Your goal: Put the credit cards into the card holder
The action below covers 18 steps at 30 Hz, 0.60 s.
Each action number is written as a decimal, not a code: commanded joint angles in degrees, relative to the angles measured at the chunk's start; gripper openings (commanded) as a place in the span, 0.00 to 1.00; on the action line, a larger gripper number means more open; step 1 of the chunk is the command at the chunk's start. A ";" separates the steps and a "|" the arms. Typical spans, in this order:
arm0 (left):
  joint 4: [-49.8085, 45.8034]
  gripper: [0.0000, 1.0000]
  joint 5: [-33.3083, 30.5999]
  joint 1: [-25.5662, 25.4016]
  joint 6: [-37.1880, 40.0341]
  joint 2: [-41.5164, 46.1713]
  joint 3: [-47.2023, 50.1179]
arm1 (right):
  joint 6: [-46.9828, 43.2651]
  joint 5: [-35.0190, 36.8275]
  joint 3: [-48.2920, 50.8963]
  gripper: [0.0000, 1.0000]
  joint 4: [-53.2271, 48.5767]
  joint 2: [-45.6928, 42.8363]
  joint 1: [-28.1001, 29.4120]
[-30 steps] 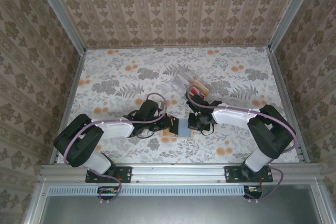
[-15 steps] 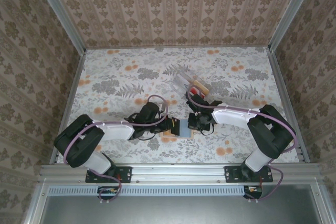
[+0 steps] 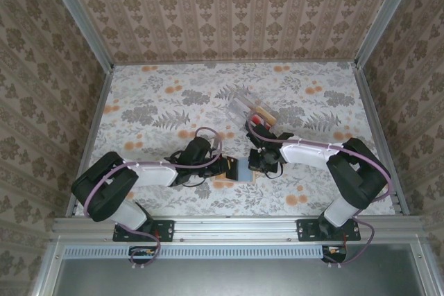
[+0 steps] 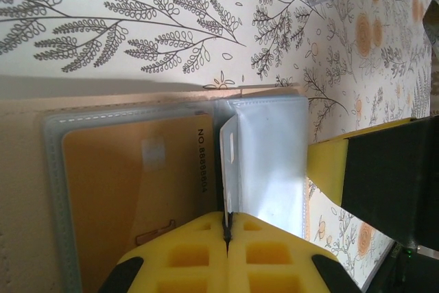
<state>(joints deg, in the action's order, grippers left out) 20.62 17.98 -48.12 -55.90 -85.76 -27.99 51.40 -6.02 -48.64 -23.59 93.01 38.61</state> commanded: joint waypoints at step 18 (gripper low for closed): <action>-1.52 0.10 -0.35 -1.96 -1.35 -3.00 -2.20 | 1.78 -0.23 1.45 0.14 2.04 3.58 0.02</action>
<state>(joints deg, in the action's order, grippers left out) 20.82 17.65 -48.95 -56.14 -87.39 -29.58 51.77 -6.39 -48.66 -23.59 93.08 38.50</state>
